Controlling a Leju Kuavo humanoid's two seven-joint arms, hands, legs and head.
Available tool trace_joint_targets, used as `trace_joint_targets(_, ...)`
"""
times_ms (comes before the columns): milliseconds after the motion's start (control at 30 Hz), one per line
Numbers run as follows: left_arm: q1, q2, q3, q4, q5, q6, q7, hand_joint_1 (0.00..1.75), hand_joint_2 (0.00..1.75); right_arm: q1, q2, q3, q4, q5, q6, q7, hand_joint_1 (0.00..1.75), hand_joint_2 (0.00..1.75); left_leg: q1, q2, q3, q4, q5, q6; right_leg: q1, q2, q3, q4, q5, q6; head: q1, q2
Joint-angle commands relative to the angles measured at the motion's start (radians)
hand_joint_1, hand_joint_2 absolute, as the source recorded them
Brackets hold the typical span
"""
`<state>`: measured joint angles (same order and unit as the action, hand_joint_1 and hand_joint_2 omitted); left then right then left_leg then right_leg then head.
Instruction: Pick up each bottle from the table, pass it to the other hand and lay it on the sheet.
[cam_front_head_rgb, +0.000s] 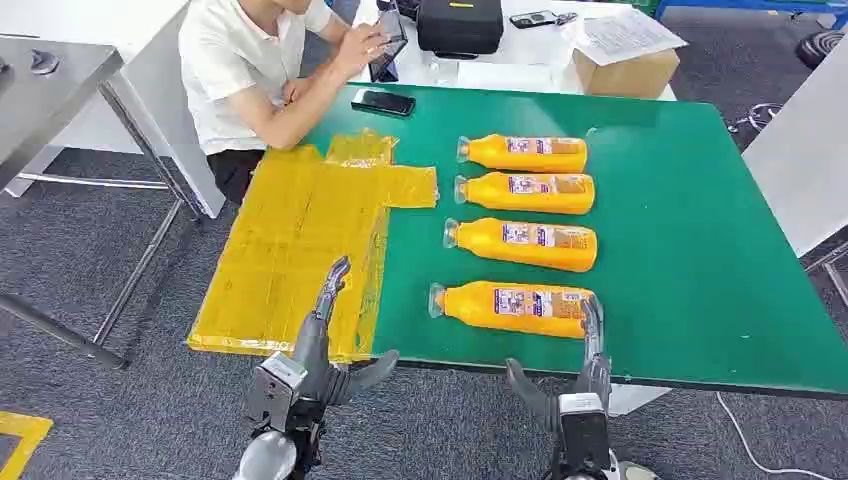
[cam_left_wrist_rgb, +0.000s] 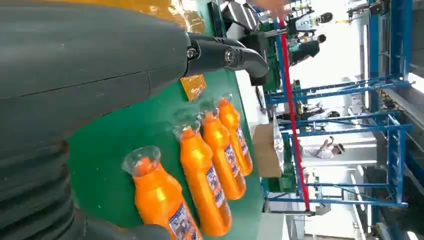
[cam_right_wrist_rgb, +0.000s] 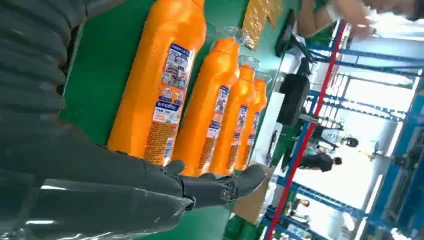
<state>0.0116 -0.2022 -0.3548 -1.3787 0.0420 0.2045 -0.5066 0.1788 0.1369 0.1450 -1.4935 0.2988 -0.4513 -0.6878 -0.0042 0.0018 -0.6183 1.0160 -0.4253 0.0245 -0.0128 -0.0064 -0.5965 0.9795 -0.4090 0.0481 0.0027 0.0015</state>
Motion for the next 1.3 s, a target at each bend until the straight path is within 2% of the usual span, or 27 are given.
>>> trace_joint_targets(33, -0.025, 0.012, -0.021, 0.068, 0.003, 0.018, -0.005, 0.0, 1.75, -0.044, -0.013, -0.023, 0.034, -0.025, 0.023, 0.014, 0.0, 1.75, 0.0, 0.0, 0.003, -0.001, -0.001, -0.001, 0.0, 0.001, 0.003, -0.001, -0.001, -0.001, 0.0, 0.0)
trace_joint_targets(133, -0.046, 0.017, -0.032, 0.114, -0.019, 0.042, 0.019, 0.0, 1.75, -0.06, -0.011, -0.012, 0.04, -0.042, 0.041, 0.012, 0.0, 1.75, 0.0, 0.0, 0.004, -0.001, -0.001, -0.001, 0.0, 0.001, 0.004, -0.001, -0.001, -0.002, 0.0, 0.0)
trace_joint_targets(200, -0.055, 0.016, -0.033, 0.142, -0.02, 0.038, 0.02, 0.0, 1.75, -0.076, -0.045, 0.025, 0.083, 0.046, 0.025, 0.079, 0.0, 1.75, 0.001, 0.0, 0.005, -0.002, -0.001, -0.002, 0.001, 0.001, 0.004, -0.002, 0.0, -0.002, 0.0, 0.0)
trace_joint_targets(500, -0.054, 0.016, -0.034, 0.143, -0.02, 0.035, 0.019, 0.0, 1.75, -0.081, -0.053, 0.024, 0.107, 0.048, 0.026, 0.076, 0.0, 1.75, 0.001, 0.0, 0.004, -0.001, -0.001, -0.001, 0.001, 0.001, 0.004, -0.001, -0.001, -0.001, 0.0, 0.0)
trace_joint_targets(533, -0.053, 0.016, -0.034, 0.143, -0.019, 0.033, 0.021, 0.0, 1.75, -0.093, -0.087, 0.055, 0.139, 0.139, 0.011, 0.134, 0.0, 1.75, 0.001, 0.0, 0.006, -0.002, -0.002, -0.002, 0.001, 0.001, 0.006, -0.002, -0.001, -0.002, 0.0, 0.0)
trace_joint_targets(633, -0.084, 0.015, -0.051, 0.158, -0.021, 0.014, 0.032, 0.0, 1.75, -0.172, -0.203, 0.091, 0.288, 0.497, -0.162, 0.248, 0.0, 1.75, 0.001, 0.001, 0.005, -0.002, -0.001, -0.001, 0.001, 0.001, 0.005, -0.002, 0.0, -0.001, 0.0, 0.0)
trace_joint_targets(667, -0.104, 0.015, -0.057, 0.167, -0.021, 0.007, 0.039, 0.0, 1.75, -0.204, -0.229, 0.085, 0.329, 0.552, -0.172, 0.277, 0.0, 1.75, 0.001, 0.001, 0.006, -0.002, -0.001, -0.001, 0.001, 0.001, 0.006, -0.003, 0.0, -0.001, 0.0, 0.0)
trace_joint_targets(833, -0.139, 0.013, -0.075, 0.19, -0.013, -0.014, 0.056, 0.0, 1.75, -0.347, -0.321, 0.057, 0.475, 0.649, -0.102, 0.354, 0.0, 1.75, -0.001, 0.0, 0.003, -0.002, 0.001, 0.001, -0.001, 0.001, 0.004, -0.002, 0.002, 0.0, -0.001, 0.0)
trace_joint_targets(1067, -0.137, 0.014, -0.077, 0.192, -0.012, -0.015, 0.056, 0.0, 1.75, -0.356, -0.32, 0.061, 0.482, 0.655, -0.093, 0.364, 0.0, 1.75, -0.002, 0.0, 0.003, -0.001, 0.001, 0.002, -0.002, 0.0, 0.004, -0.001, 0.002, 0.002, 0.0, 0.0)
trace_joint_targets(1300, -0.135, 0.008, -0.081, 0.188, -0.017, -0.017, 0.064, 0.0, 1.75, -0.416, -0.362, 0.113, 0.547, 0.813, -0.106, 0.466, 0.0, 1.75, -0.001, 0.001, 0.004, 0.0, 0.0, 0.001, -0.001, 0.002, 0.005, -0.001, 0.002, 0.002, -0.001, 0.0)
